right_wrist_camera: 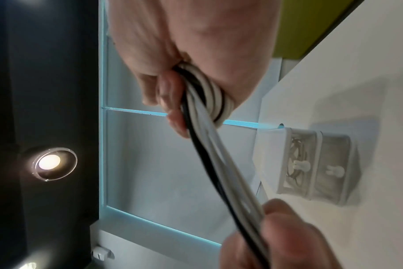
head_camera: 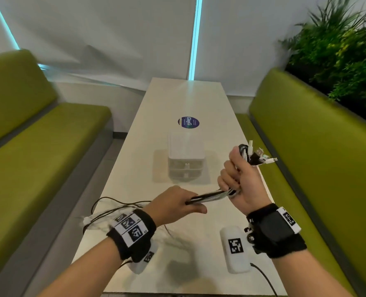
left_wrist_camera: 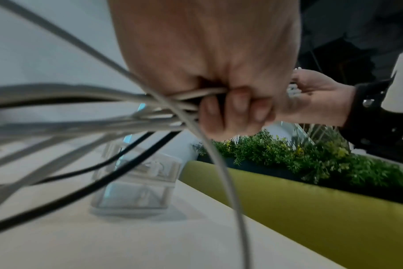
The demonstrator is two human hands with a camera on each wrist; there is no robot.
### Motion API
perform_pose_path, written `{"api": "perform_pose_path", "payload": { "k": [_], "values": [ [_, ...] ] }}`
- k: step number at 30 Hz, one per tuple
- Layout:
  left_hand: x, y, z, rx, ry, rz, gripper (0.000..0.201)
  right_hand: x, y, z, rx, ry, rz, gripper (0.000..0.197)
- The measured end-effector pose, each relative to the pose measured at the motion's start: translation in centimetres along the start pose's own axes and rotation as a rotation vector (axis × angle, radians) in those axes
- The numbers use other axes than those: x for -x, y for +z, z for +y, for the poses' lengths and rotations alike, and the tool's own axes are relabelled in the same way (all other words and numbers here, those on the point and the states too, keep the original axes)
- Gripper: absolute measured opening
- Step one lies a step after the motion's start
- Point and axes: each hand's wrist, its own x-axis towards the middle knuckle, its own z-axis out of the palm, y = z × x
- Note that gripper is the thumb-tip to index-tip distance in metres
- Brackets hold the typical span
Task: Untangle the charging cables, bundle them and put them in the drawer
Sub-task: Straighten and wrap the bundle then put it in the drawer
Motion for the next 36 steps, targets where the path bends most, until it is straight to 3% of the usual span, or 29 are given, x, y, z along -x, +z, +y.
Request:
{"api": "perform_pose_path", "payload": {
  "k": [2, 5, 7, 10, 12, 16, 18, 20, 24, 26, 29, 32, 34, 36],
  "values": [
    [0.5, -0.9, -0.4, -0.072, 0.026, 0.032, 0.043, 0.1, 0.3, 0.3, 0.148, -0.038, -0.066, 0.041],
    [1.4, -2.2, -1.0, -0.130, 0.004, -0.002, 0.045, -0.1, 0.2, 0.4, 0.876, -0.296, -0.210, 0.040],
    [2.0, -2.7, -1.2, -0.146, -0.008, -0.032, 0.041, -0.3, 0.5, 0.9, 1.213, -0.334, -0.300, 0.033],
    [2.1, -3.0, -1.0, -0.143, 0.042, 0.025, 0.032, -0.1, 0.9, 2.1, 1.362, -0.298, -0.435, 0.007],
    [1.9, -3.1, -0.8, -0.165, 0.096, 0.067, 0.026, 0.1, 1.0, 2.9, 1.410, -0.243, -0.481, 0.019],
    [1.8, -3.2, -0.7, -0.176, 0.114, 0.083, 0.018, 0.4, 1.2, 3.8, 1.193, -0.087, -0.430, 0.038],
    [1.7, -3.1, -0.7, -0.138, 0.081, 0.061, 0.020, 0.4, 0.9, 4.2, 1.214, 0.001, -0.428, 0.043],
    [1.6, -2.9, -0.7, -0.122, 0.051, 0.022, 0.019, 0.4, 0.3, 4.5, 1.361, 0.039, -0.435, 0.033],
    [1.6, -2.4, -0.9, -0.036, 0.049, -0.004, 0.010, 0.8, 0.0, 4.8, 1.377, 0.114, -0.462, 0.009],
    [1.2, -2.4, -1.1, -0.104, 0.058, 0.027, 0.018, 0.7, -0.1, 4.9, 1.451, 0.084, -0.470, 0.014],
    [0.8, -2.7, -1.4, -0.182, 0.003, 0.094, 0.047, 0.2, -0.2, 4.9, 1.529, 0.059, -0.460, 0.010],
    [1.0, -3.1, -2.1, -0.101, -0.133, 0.071, 0.043, 0.2, -0.1, 4.1, 1.240, 0.099, -0.359, 0.024],
    [1.4, -3.1, -2.7, 0.067, -0.203, 0.049, 0.038, 0.3, -0.4, 3.4, 0.942, 0.121, -0.306, 0.015],
    [1.8, -2.9, -2.8, 0.184, -0.177, 0.069, 0.037, 0.7, -0.6, 3.2, 0.766, 0.160, -0.302, 0.008]
  ]
}}
